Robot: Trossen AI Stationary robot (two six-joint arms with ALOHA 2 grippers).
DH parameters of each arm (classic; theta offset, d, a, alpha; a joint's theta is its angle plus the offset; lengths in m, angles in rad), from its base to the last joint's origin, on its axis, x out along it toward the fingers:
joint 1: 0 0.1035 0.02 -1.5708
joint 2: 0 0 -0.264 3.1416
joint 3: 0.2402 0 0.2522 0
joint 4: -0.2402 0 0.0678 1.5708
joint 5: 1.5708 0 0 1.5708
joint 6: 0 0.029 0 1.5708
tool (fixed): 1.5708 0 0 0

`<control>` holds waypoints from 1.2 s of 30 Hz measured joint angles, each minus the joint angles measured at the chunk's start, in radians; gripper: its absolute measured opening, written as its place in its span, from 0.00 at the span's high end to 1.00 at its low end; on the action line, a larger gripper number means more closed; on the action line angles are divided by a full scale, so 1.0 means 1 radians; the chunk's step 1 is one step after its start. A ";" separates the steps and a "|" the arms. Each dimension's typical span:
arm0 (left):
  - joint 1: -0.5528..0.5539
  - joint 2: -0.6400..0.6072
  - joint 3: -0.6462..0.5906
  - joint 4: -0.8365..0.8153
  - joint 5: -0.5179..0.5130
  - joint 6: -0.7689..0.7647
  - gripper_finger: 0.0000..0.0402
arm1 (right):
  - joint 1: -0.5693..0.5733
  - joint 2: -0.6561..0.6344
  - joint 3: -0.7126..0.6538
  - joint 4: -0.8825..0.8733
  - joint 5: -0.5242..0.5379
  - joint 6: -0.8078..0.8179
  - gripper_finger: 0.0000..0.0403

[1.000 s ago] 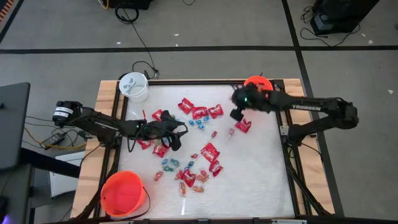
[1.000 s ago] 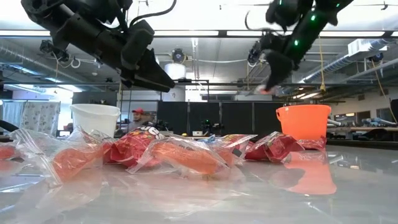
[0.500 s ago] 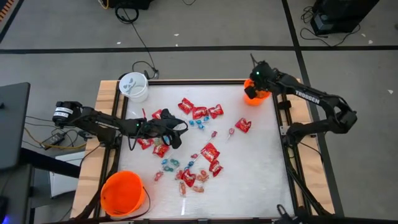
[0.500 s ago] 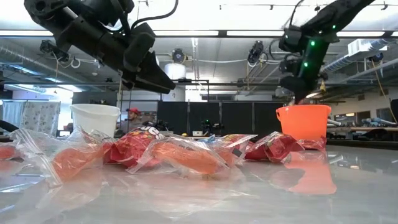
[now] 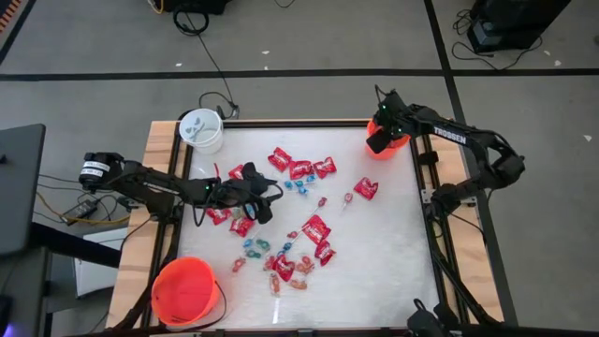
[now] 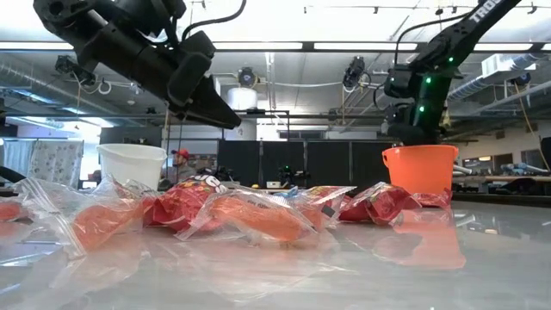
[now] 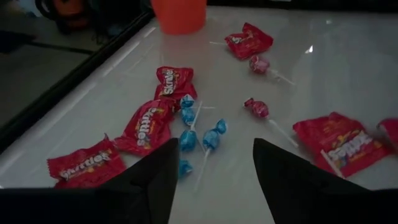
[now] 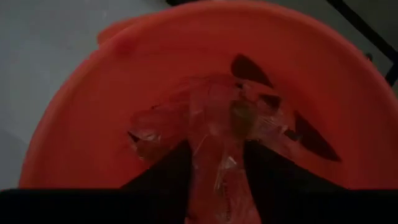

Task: Sort candy by brand, put in halloween buckets
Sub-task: Put the orange gummy into the top orange bucket, then put the green gummy into the top orange bucket

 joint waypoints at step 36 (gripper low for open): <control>0.000 -0.053 0.068 -0.935 0.328 -0.578 0.48 | 0.406 -0.396 -0.159 0.473 -0.141 0.125 0.52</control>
